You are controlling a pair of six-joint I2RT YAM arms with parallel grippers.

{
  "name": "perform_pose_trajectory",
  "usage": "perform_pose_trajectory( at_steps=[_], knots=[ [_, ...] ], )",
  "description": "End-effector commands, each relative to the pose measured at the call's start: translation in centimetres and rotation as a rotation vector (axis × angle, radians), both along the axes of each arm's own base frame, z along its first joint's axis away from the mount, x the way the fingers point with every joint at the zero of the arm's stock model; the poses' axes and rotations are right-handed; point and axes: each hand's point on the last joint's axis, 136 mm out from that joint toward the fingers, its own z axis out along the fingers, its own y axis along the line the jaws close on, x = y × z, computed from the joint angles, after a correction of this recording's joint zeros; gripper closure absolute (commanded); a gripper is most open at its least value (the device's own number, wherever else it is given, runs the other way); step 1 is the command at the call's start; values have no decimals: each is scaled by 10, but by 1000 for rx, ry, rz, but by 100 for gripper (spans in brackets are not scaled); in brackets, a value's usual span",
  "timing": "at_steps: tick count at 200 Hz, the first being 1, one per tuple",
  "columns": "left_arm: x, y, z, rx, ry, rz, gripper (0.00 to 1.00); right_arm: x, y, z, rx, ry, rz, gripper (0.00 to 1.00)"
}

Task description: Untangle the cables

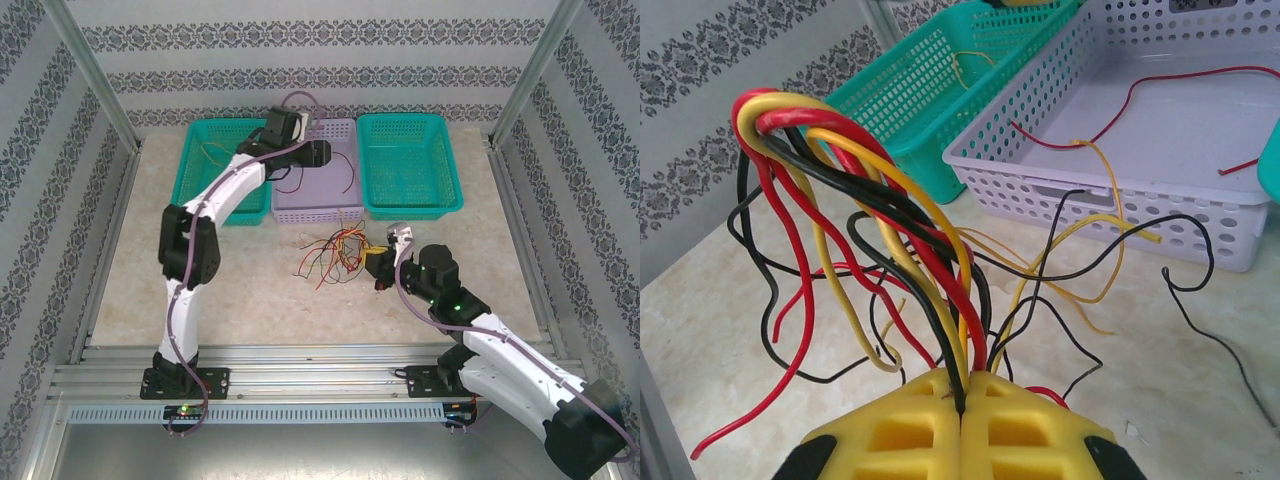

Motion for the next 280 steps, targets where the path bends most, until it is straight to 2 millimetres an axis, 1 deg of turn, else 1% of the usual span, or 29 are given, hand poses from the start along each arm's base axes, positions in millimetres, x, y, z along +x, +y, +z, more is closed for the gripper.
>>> perform_pose_trajectory(
  at_steps=[1, 10, 23, 51, 63, 77, 79, 80, 86, 105, 116, 129, 144, 163, 186, 202, 221, 241, 280],
  knots=[
    [-41, -4, 89, -168, -105, -48, 23, 7, 3, 20, 34, -50, -12, 100],
    [-57, -3, 98, -208, -94, -64, 22, 9, 3, 23, 39, -48, -14, 100],
    [-82, -3, 104, -264, -72, -90, 22, 13, 3, 28, 45, -46, -30, 100],
    [-134, 0, 108, -359, -33, -156, 22, 22, 4, 34, 29, -36, -55, 100],
    [-155, 1, 98, -368, -5, -182, 21, 27, 5, 35, 16, -28, -64, 100],
    [-177, 1, 80, -368, 34, -208, 21, 32, 8, 34, -1, -19, -61, 100],
    [-179, 1, 78, -368, 37, -212, 21, 32, 8, 33, -3, -16, -62, 100],
    [-181, 1, 73, -366, 48, -214, 21, 33, 8, 33, -4, -15, -62, 100],
    [-190, 1, 66, -364, 67, -224, 21, 35, 8, 29, -9, -9, -67, 100],
    [-213, 0, 48, -351, 101, -263, 21, 38, 9, 18, -8, 8, -75, 100],
    [-222, -3, 44, -331, 89, -288, 21, 38, 12, 15, 4, 8, -60, 100],
    [-229, -9, 41, -300, 77, -318, 21, 37, 17, 13, 13, 8, -37, 100],
    [-234, -18, 42, -307, 82, -365, 22, 36, 21, 10, 19, 10, -18, 100],
    [-232, -18, 37, -305, 80, -353, 22, 31, 26, 5, 22, 17, 22, 100],
    [-233, -20, 38, -326, 68, -366, 23, 27, 33, -3, -2, 35, 60, 100],
    [-232, -21, 35, -323, 69, -369, 27, 24, 39, -4, -5, 34, 86, 100],
    [-231, -22, 32, -314, 74, -375, 36, 20, 44, -3, -10, 28, 110, 100],
    [-233, -21, 31, -303, 75, -383, 45, 18, 44, -4, -15, 27, 110, 100],
    [-242, -23, 24, -263, 89, -427, 47, 18, 40, -1, -11, 12, 93, 100]
  ],
)
